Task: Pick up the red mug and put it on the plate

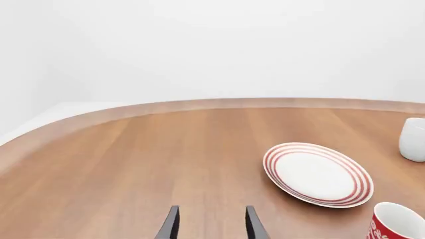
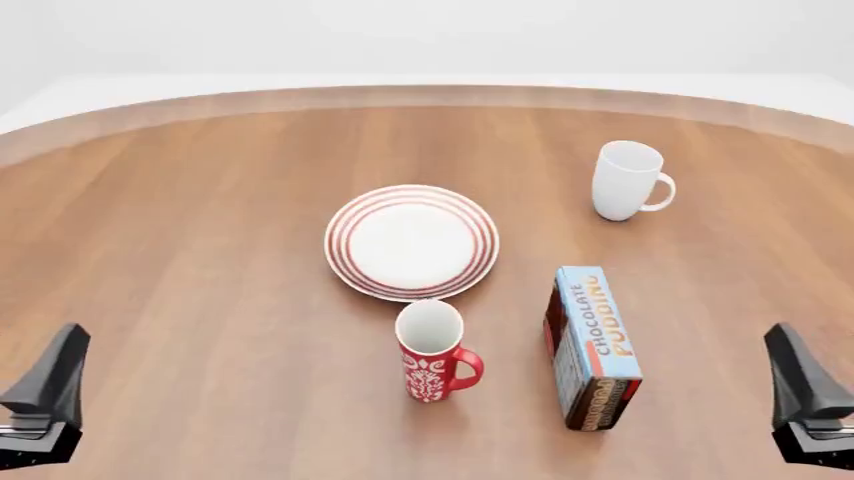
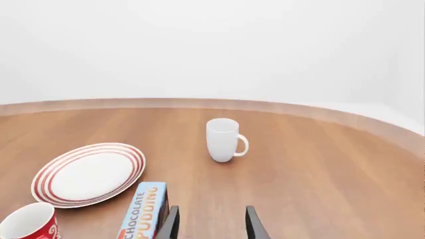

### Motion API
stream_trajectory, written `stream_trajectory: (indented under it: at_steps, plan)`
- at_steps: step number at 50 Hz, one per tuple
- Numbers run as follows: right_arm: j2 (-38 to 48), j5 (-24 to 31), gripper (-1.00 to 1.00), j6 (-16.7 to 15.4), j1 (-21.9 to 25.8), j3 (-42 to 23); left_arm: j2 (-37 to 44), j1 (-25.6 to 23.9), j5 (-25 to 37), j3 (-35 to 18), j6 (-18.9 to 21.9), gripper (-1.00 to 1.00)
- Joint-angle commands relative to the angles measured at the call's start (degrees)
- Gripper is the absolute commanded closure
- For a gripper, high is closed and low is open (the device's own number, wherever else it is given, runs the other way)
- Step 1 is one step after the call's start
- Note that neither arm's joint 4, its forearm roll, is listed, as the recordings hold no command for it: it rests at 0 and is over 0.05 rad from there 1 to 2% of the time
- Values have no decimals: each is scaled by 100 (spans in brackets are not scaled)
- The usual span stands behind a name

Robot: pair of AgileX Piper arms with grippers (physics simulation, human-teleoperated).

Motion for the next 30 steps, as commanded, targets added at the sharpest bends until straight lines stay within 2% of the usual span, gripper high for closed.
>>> stream_trajectory:
  at_steps: [1, 6, 8, 10, 12, 15, 17, 19, 23, 30]
  plan:
    - [4, -18, -100, -40, 4, -38, 25, 0, -6, -15, 0, -100]
    - [-3, -50, -100, -12, -32, -71, 25, 0, -6, -15, 0, -100]
    - [-1, -177, -100, 155, -216, -176, 25, 0, -6, -15, 0, -100]
    - [-4, -232, -100, 92, -214, -272, 25, 0, -6, -15, 0, -100]
    - [-5, -226, -100, 177, -213, -394, 25, 0, -6, -15, 0, -100]
    - [-5, -198, -100, -48, -110, -611, 25, 0, -6, -15, 0, -100]
    - [-5, -173, -100, -46, -79, -714, 25, 0, -6, -15, 0, -100]
    - [-5, 118, -100, -84, 68, -1079, 25, 0, -6, -15, 0, -100]
    - [8, 528, -100, -230, 482, -1365, 25, 0, -6, -15, 0, -100]
    - [793, 751, -100, -489, 1298, -2204, 25, 0, -6, -15, 0, -100]
